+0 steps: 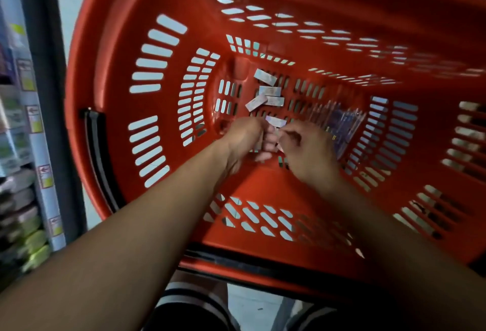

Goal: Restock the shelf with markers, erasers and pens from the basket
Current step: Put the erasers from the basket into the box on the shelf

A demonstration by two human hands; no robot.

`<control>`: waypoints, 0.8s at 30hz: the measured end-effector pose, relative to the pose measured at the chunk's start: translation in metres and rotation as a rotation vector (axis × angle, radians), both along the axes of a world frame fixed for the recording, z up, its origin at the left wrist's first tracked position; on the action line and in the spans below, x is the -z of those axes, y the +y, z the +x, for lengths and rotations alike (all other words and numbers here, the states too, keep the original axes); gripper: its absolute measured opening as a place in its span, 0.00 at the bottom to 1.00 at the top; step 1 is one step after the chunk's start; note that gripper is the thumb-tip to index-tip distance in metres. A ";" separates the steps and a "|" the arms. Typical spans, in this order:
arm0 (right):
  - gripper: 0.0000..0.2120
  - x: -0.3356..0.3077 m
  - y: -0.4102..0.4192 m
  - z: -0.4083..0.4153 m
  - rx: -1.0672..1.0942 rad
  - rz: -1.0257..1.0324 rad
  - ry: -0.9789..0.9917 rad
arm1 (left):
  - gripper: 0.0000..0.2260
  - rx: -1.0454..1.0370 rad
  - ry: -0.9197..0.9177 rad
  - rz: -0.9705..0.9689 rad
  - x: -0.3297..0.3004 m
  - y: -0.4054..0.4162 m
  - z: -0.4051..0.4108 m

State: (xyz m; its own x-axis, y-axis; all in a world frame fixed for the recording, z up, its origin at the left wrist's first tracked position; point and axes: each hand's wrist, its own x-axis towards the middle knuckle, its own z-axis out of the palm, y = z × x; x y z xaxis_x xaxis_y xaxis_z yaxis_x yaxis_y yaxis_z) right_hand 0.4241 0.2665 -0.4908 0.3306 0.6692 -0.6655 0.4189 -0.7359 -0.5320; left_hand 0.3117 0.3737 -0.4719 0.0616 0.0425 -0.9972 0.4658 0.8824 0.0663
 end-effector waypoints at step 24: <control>0.13 0.043 -0.016 0.006 -0.484 -0.070 -0.334 | 0.13 -0.102 0.069 0.007 -0.006 0.004 0.010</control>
State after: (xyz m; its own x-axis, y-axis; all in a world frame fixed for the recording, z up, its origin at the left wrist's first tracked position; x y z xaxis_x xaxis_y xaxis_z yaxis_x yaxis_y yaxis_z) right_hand 0.4296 0.2509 -0.5335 0.1976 0.7541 -0.6263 0.8522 -0.4479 -0.2704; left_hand 0.3222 0.3778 -0.4662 -0.0119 0.0522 -0.9986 0.3773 0.9251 0.0439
